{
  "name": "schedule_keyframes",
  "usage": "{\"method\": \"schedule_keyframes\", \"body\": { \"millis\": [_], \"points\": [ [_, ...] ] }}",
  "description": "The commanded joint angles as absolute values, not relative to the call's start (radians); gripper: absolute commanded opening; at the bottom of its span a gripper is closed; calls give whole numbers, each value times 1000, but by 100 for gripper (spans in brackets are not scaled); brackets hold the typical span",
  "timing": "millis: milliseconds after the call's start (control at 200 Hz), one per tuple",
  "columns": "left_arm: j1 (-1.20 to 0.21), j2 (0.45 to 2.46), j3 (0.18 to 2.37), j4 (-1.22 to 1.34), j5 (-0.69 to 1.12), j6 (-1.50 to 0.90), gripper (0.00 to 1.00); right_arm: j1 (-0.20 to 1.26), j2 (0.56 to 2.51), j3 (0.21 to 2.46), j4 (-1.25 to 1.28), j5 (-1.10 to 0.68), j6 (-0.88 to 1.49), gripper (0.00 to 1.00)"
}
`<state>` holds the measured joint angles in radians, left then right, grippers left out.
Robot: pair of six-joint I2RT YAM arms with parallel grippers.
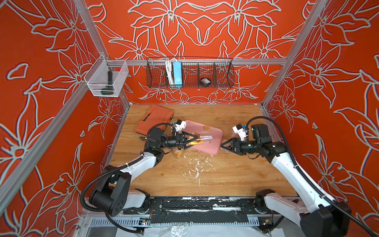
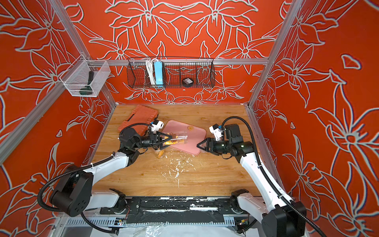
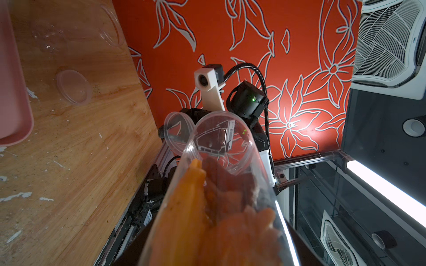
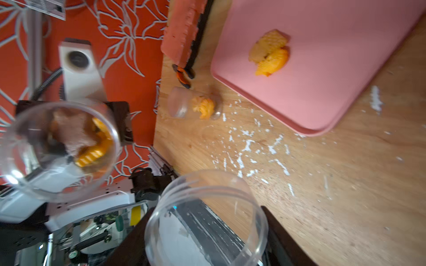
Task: Pour the cookies out of the jar
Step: Unscrew the lid from the jar, then place the lid at the center of the board.
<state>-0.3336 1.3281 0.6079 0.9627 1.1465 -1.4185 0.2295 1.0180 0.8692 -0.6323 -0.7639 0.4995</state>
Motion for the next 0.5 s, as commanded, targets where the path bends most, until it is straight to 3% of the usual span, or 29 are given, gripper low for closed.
{"method": "schedule_keyframes", "body": {
  "millis": [0, 495],
  "points": [
    [-328, 1297, 596, 986, 1177, -1411, 63, 233, 982, 796, -760, -586, 410, 63],
    [-325, 1268, 591, 945, 1181, -1384, 63, 238, 1035, 636, -646, -416, 488, 61]
  ]
}}
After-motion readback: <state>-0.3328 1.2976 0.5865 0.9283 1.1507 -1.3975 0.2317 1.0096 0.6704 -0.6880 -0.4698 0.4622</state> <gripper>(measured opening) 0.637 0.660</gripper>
